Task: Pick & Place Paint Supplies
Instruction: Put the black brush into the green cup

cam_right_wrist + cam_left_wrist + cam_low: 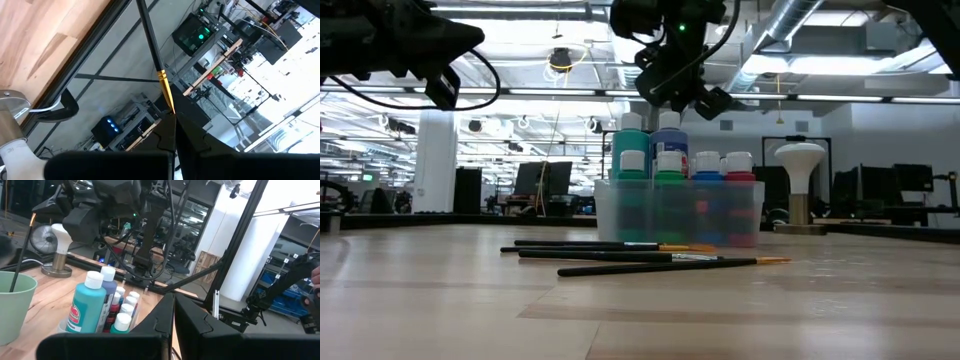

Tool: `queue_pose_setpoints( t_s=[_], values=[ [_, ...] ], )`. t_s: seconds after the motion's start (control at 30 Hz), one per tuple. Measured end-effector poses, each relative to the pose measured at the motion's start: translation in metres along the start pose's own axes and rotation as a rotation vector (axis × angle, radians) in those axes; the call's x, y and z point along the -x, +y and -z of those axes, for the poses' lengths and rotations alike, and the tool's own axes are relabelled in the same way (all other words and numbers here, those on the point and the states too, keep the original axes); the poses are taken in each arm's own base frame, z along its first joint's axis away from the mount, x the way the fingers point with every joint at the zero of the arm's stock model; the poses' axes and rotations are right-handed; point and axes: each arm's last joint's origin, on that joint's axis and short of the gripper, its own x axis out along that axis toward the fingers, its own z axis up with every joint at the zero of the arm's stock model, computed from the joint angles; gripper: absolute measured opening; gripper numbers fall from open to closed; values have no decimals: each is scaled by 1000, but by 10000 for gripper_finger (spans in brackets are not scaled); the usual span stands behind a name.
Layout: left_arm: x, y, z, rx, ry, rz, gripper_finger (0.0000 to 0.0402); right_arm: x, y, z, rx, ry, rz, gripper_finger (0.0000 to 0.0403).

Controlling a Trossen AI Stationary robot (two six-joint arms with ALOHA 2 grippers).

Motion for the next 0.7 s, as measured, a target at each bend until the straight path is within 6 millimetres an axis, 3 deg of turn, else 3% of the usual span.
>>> queue_pose_setpoints(
  t_s=[0.33, 0.7],
  values=[
    [0, 0, 0, 0, -1, 0, 8, -5, -1, 2, -2, -8, -17, 3],
    [0, 0, 0, 0, -1, 0, 8, -4, -1, 0, -18, -33, -21, 66]
  ],
)
